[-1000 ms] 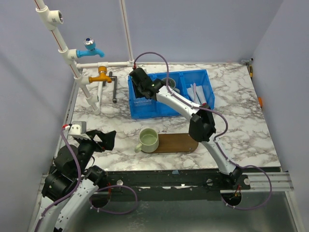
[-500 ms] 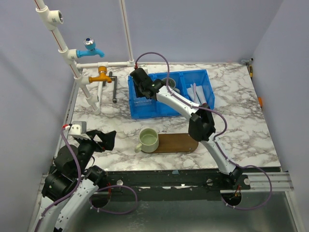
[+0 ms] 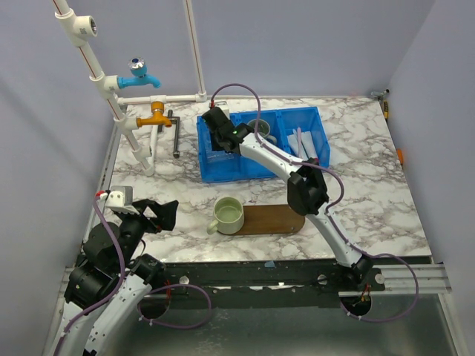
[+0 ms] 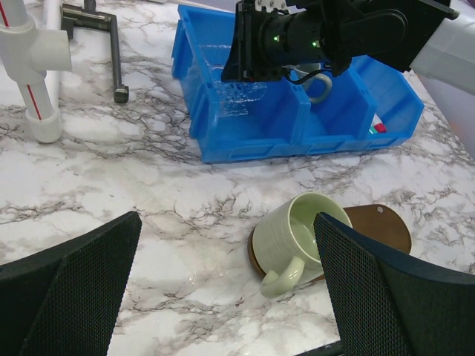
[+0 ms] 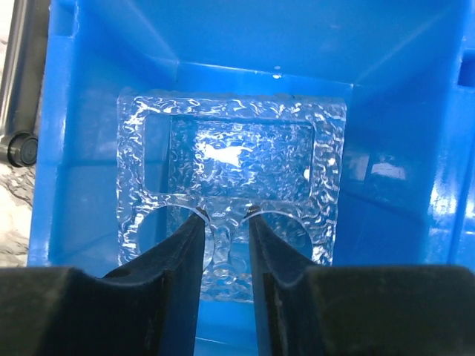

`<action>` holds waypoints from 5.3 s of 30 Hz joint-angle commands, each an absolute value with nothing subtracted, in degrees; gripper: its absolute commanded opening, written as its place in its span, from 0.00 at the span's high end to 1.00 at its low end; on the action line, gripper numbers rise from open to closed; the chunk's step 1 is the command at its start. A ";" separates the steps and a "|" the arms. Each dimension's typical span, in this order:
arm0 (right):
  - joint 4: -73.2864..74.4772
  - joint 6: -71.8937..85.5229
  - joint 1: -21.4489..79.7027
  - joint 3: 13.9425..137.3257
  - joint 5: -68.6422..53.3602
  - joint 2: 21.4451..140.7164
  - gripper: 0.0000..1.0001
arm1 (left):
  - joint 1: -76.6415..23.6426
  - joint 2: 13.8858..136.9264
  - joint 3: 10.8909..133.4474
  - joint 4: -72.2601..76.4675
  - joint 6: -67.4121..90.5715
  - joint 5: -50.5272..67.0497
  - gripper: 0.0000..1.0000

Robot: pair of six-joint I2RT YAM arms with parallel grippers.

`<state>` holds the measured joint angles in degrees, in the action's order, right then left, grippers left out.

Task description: Prepare toiletry sets of a toothbrush and toothpaste on the tray

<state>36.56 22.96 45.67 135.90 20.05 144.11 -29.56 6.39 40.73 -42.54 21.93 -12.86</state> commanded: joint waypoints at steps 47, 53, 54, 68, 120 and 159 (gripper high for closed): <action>31.30 22.93 46.94 109.03 25.69 103.90 1.00 | -28.12 7.83 40.17 -42.18 21.45 -12.12 0.01; 32.79 24.92 47.61 97.39 26.40 94.47 1.00 | -28.11 7.77 40.17 -42.18 21.62 -12.04 0.01; 33.27 25.36 47.83 95.82 26.45 92.92 1.00 | -28.12 7.78 40.19 -42.22 21.62 -12.04 0.01; 37.75 33.33 50.60 72.32 27.59 75.35 1.00 | -28.12 7.66 40.13 -42.19 21.80 -11.77 0.01; 42.62 61.41 70.14 61.56 40.21 84.06 1.00 | -28.16 3.69 39.91 -42.28 22.05 -11.95 0.01; 42.98 60.64 70.82 64.21 39.90 84.43 0.69 | -28.21 2.99 39.90 -42.32 22.06 -12.04 0.01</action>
